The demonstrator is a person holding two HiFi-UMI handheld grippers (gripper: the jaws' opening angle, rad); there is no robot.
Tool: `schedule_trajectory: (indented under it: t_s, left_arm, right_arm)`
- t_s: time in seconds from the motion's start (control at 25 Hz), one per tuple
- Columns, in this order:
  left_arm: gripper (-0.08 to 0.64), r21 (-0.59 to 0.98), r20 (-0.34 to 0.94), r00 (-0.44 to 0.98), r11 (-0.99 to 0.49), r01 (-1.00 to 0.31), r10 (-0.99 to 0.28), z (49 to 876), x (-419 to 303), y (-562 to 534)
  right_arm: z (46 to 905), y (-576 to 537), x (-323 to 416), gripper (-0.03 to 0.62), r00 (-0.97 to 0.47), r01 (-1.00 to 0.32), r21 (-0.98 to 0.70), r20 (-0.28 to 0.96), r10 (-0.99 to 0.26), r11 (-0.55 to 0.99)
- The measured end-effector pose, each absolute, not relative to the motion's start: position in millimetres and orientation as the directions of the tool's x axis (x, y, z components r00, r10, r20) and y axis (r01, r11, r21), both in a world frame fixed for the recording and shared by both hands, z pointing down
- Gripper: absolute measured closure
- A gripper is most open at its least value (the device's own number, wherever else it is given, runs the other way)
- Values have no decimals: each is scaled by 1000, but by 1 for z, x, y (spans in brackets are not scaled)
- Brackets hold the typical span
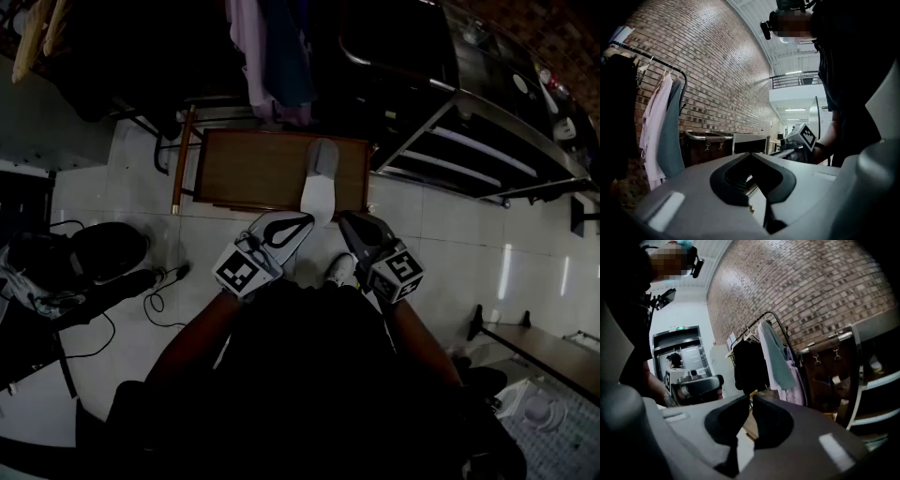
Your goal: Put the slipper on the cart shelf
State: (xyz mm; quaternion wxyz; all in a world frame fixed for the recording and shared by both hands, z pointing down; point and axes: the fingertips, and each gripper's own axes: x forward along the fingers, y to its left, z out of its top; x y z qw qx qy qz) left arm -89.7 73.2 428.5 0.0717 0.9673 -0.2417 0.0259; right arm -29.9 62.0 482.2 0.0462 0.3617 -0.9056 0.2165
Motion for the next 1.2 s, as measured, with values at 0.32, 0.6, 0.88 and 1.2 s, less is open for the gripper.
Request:
schedule_trajectory:
  t_s: [0.32,0.6,0.88,1.2]
  left_arm:
    - [541,100,160,849,-847,-522,-504,451,-66,69]
    - [541,86,206,844,-850,-520,-495,472,-62,78]
    - [541,116,184,844,-841,-528,-504,490,-88,47]
    - [541,180,179,865,-848,-498,-469,510,-111,16]
  right_arm:
    - [565,52,11,512,-704,-709,-437,392,-592,554]
    - [641,40,0,395,-738,-673,-594,500,-454,440]
    - [740,24,-13,387,-694,-712,-673,629,-351,202]
    - [802,-3,-14,347,-664,-669,-734,662,-347,-118]
